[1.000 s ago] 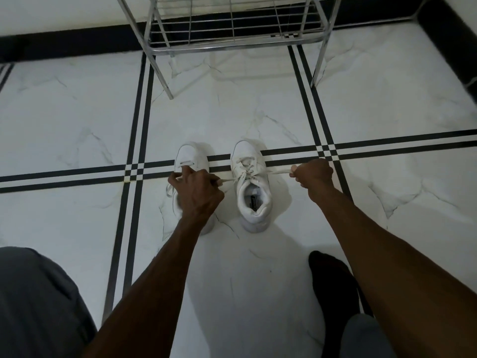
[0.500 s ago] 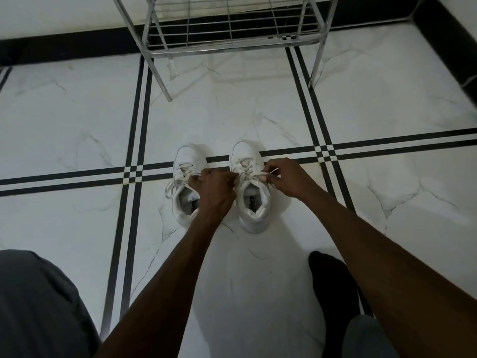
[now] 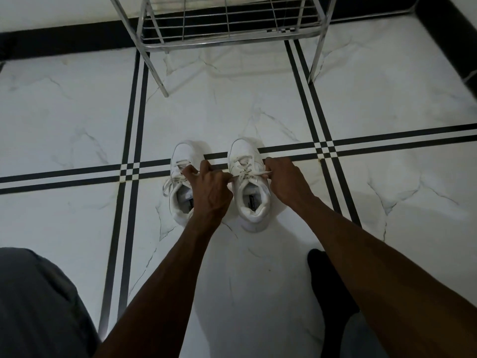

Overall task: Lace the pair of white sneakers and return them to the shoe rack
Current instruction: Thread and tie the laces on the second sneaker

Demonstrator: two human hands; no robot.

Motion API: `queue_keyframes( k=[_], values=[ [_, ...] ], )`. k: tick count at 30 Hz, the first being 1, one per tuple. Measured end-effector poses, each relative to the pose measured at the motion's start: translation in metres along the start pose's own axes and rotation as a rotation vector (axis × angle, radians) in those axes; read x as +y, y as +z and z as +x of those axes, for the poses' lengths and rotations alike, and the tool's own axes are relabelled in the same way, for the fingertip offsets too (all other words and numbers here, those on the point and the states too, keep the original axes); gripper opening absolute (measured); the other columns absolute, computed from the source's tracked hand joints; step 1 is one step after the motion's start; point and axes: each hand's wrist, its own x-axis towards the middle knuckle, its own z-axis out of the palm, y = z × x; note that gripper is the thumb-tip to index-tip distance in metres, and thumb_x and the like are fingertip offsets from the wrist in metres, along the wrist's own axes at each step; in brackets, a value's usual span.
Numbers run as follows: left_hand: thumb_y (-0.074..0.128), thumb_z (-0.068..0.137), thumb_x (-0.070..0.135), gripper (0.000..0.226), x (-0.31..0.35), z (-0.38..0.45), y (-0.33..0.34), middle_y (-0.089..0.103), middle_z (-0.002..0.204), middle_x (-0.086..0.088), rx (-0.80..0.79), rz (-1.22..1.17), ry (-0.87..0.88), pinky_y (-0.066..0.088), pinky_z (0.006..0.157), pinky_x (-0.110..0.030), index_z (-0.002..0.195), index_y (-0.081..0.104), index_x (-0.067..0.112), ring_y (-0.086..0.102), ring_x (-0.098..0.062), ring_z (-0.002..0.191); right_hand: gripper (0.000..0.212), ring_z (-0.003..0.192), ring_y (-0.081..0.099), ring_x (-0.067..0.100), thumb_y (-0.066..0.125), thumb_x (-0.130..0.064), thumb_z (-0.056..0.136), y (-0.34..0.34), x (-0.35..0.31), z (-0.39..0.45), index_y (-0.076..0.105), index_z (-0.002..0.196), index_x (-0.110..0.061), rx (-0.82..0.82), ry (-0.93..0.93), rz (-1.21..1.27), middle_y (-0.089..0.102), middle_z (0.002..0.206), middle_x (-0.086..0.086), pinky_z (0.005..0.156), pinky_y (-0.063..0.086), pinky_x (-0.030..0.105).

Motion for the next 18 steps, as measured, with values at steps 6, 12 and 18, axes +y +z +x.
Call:
queue_keyframes(
  k=[6, 12, 18],
  values=[
    [0.068, 0.087, 0.018, 0.016, -0.005, 0.004, -0.005, 0.076, 0.082, 0.003, -0.003, -0.22, -0.041, 0.021, 0.088, -0.044, 0.092, 0.082, 0.025, 0.051, -0.03, 0.111, 0.022, 0.088, 0.066, 0.031, 0.068, -0.021, 0.093, -0.011, -0.003, 0.012, 0.067, 0.094, 0.001, -0.183, 0.229, 0.238, 0.072, 0.099, 0.02, 0.073, 0.052, 0.04],
    [0.066, 0.094, 0.037, 0.039, -0.056, 0.008, -0.024, 0.063, 0.135, -0.007, 0.201, -0.443, -0.234, 0.039, 0.099, -0.045, 0.129, 0.067, 0.02, 0.046, -0.035, 0.128, 0.079, 0.109, 0.07, 0.028, 0.086, -0.058, 0.067, -0.04, 0.009, -0.003, 0.052, 0.13, -0.026, -0.769, 0.549, 0.678, 0.069, 0.122, 0.008, 0.081, 0.062, 0.053],
    [0.05, 0.08, 0.084, 0.086, -0.118, -0.005, -0.013, 0.061, 0.141, -0.008, -0.08, -0.642, -0.543, 0.041, 0.112, -0.048, 0.136, 0.06, 0.02, 0.051, -0.034, 0.136, 0.038, 0.092, 0.076, 0.034, 0.078, -0.024, 0.081, -0.014, -0.025, 0.001, 0.067, 0.112, -0.006, -0.606, 0.425, 0.593, 0.075, 0.105, 0.021, 0.077, 0.064, 0.051]
  ],
)
